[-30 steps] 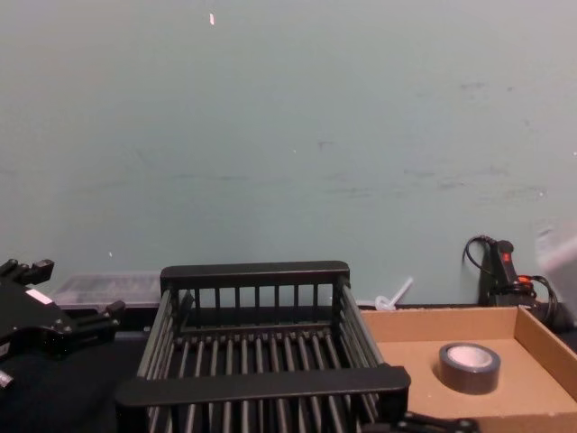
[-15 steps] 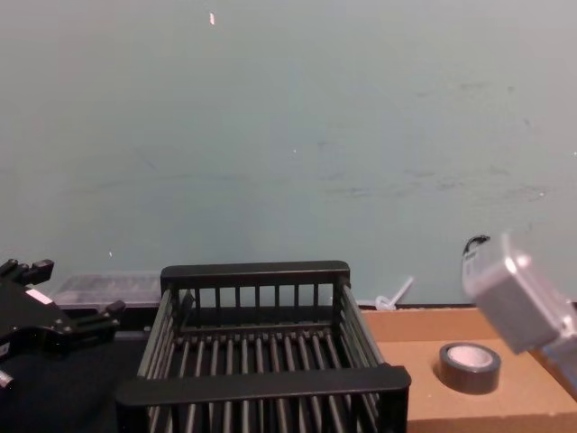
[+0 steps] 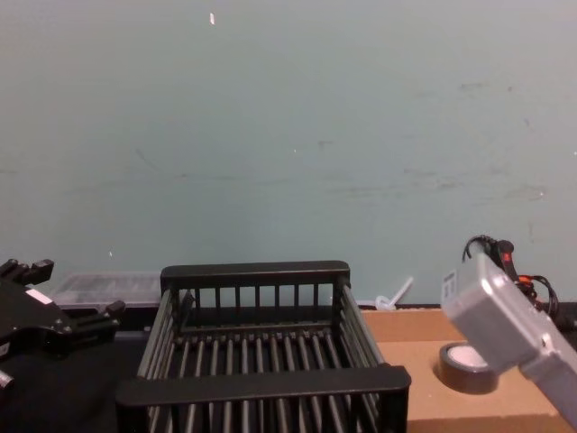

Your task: Pick up the white tape and place it into the black box , Pick up the silver tape and place it into the brown box.

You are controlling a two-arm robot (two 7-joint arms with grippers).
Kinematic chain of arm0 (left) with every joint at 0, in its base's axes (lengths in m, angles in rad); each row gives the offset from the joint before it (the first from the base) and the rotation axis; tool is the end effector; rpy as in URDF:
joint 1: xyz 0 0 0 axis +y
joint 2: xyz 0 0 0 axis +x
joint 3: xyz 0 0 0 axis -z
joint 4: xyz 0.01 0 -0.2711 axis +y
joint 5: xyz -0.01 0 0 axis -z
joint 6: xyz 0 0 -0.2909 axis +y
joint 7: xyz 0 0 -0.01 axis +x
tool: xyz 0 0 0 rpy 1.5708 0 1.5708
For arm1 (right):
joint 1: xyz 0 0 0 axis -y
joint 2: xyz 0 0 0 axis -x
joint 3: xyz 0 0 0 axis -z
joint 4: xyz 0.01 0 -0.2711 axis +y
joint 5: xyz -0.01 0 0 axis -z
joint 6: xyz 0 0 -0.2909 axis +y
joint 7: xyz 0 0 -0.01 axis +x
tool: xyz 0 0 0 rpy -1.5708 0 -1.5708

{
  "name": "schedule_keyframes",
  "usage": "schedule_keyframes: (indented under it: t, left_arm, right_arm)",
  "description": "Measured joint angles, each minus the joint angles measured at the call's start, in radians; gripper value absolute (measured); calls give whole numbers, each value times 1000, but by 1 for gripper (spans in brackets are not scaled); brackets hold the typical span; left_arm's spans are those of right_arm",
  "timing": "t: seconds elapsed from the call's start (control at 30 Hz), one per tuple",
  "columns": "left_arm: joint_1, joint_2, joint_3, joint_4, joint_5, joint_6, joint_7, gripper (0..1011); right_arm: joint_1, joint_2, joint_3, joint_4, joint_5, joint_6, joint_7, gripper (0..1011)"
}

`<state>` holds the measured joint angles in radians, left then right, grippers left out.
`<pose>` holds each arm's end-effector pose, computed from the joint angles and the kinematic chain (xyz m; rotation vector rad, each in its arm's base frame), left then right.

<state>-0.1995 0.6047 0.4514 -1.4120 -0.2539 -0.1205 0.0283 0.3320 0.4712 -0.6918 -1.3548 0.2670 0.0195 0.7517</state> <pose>0.3381 0.0767 -0.2836 0.3045 -0.2850 1.2480 0.3485 0.0147 -0.2980 -0.3860 -0.0149 -0.2992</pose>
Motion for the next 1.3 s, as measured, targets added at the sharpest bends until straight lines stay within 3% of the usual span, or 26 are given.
schedule_keyframes:
  t: [0.97,1.3]
  left_arm:
    - [0,0,0,0,0,0,0,1001]
    - [0,0,0,0,0,0,0,1001]
  right_arm:
    - [39,-17,-35,2,-34,114,-53,1002]
    - [41,-23,-36,5,-42,120,-68,1002]
